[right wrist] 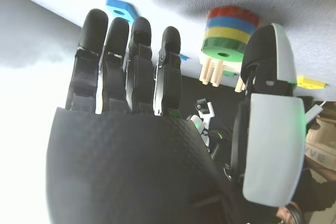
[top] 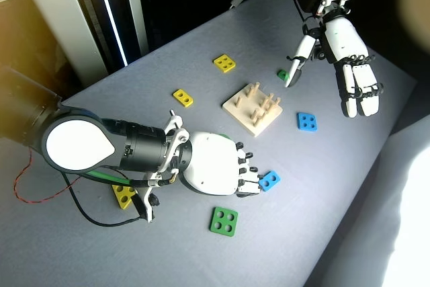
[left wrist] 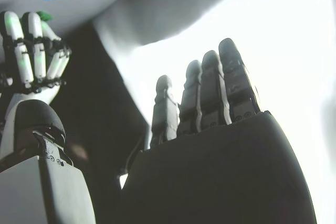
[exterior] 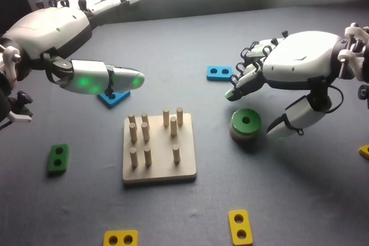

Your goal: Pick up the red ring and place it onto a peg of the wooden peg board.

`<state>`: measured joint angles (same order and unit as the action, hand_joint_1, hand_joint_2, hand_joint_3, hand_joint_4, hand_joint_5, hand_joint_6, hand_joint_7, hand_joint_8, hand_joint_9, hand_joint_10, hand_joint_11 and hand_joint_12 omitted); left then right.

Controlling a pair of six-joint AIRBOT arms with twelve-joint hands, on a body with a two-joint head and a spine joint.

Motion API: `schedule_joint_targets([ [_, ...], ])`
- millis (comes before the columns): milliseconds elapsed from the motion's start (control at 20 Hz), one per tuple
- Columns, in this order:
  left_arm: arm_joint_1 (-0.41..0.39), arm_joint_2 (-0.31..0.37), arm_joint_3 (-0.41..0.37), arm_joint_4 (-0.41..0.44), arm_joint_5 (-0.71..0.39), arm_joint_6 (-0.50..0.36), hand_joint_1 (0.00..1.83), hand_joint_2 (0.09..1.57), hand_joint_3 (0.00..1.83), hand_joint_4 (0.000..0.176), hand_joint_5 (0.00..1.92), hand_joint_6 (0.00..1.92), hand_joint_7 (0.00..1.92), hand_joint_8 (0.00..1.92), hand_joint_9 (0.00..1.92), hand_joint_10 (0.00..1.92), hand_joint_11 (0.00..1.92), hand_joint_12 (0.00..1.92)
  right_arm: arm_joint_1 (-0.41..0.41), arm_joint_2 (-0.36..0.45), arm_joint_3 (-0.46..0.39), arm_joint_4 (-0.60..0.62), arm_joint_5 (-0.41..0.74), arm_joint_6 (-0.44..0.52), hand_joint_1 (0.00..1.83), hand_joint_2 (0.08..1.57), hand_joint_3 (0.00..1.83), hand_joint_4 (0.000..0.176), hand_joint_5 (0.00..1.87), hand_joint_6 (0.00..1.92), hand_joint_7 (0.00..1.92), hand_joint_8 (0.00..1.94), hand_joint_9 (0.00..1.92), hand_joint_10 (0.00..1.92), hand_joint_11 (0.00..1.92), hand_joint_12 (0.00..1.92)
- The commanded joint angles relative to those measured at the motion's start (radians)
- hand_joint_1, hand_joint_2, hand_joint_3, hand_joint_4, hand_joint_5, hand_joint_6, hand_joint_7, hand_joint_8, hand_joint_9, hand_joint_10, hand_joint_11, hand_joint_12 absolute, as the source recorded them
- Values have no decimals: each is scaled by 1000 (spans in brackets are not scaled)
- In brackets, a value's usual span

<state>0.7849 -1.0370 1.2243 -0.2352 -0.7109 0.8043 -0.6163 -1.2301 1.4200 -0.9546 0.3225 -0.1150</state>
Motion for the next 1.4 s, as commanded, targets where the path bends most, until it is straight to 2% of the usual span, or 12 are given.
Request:
schedule_joint_targets([
  [0,-14,6,0,3,-117,-4,449,977,1,176,92,0,56,2,39,2,0,236,5,-4,5,27,57,5,838,966,0,67,493,8,426,13,0,1027,0,1609],
  [50,-14,6,0,3,-117,-4,447,975,0,176,94,1,64,5,44,4,0,238,5,-6,7,27,57,5,831,969,0,70,486,5,423,11,0,1007,0,1596],
  [200,-14,6,-1,3,-119,-4,456,977,0,176,93,1,50,4,26,3,0,194,7,-12,8,27,57,6,859,968,0,54,499,8,424,11,0,1017,0,1593],
  [250,-14,6,-1,3,-119,-4,449,978,0,176,89,0,51,3,27,3,0,200,7,-15,8,27,59,7,842,967,0,71,489,3,409,4,0,982,0,1562],
  [400,-15,7,-1,3,-119,-5,439,979,0,176,89,1,51,0,29,1,0,219,6,-20,8,27,62,9,840,967,0,54,486,2,411,5,0,1009,0,1542],
  [450,-15,7,-1,3,-119,-5,445,978,0,176,93,2,56,2,33,3,0,221,6,-21,8,27,62,9,829,969,1,65,484,0,410,4,0,1011,0,1545],
  [750,-15,8,-1,3,-119,-5,459,979,1,171,94,0,54,0,29,1,0,179,3,-32,8,26,71,16,790,980,0,62,482,4,406,7,15,968,0,1522],
  [800,-15,8,-1,3,-119,-5,464,978,0,169,99,1,61,1,37,2,0,204,3,-32,8,26,71,16,796,980,0,72,478,2,404,6,9,966,0,1507],
  [900,-15,8,-1,3,-119,-5,472,974,0,173,105,1,58,0,30,0,0,181,2,-33,8,26,70,17,809,980,0,63,477,2,405,6,11,971,0,1507],
  [1000,-16,8,-1,3,-119,-5,475,979,1,176,102,0,52,2,21,1,0,149,2,-34,8,23,68,16,803,985,2,65,473,0,400,4,3,965,0,1497],
  [1100,-18,8,-1,3,-119,-5,473,978,0,172,108,1,64,3,34,4,0,175,2,-36,9,18,63,16,809,975,0,44,495,8,422,12,37,928,0,1501],
  [1350,-19,9,-2,3,-119,-5,458,968,0,175,109,3,68,3,40,3,0,205,1,-38,13,9,57,17,811,979,1,66,506,10,414,7,21,924,0,1483],
])
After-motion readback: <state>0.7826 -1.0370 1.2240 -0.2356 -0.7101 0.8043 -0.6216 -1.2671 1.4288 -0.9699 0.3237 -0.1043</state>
